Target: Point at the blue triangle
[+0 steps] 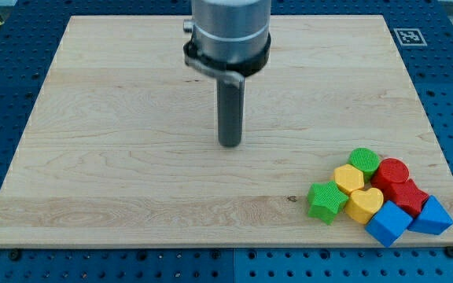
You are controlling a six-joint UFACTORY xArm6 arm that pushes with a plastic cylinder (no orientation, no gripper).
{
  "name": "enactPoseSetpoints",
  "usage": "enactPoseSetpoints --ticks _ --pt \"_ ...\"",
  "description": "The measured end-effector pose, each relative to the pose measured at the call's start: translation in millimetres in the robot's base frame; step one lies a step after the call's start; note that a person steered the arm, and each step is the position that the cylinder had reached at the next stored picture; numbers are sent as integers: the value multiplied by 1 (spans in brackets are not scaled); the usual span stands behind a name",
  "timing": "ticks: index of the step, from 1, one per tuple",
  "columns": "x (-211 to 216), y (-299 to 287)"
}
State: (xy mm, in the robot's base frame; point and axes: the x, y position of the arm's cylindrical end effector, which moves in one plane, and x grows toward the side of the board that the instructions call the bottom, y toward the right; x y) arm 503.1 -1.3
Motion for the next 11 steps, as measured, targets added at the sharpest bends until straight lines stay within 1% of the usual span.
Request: enactPoseSetpoints --ticks 1,2,3,4,5,6,7,8,9,10,11 --pt "58 -3" --pt "58 -3" --pt "30 22" --pt "-18 124" --pt "-45 221" --pt "-58 231" --pt "-4 283" --pt "21 301" --pt "23 301" --pt "83 303" --pt "93 303"
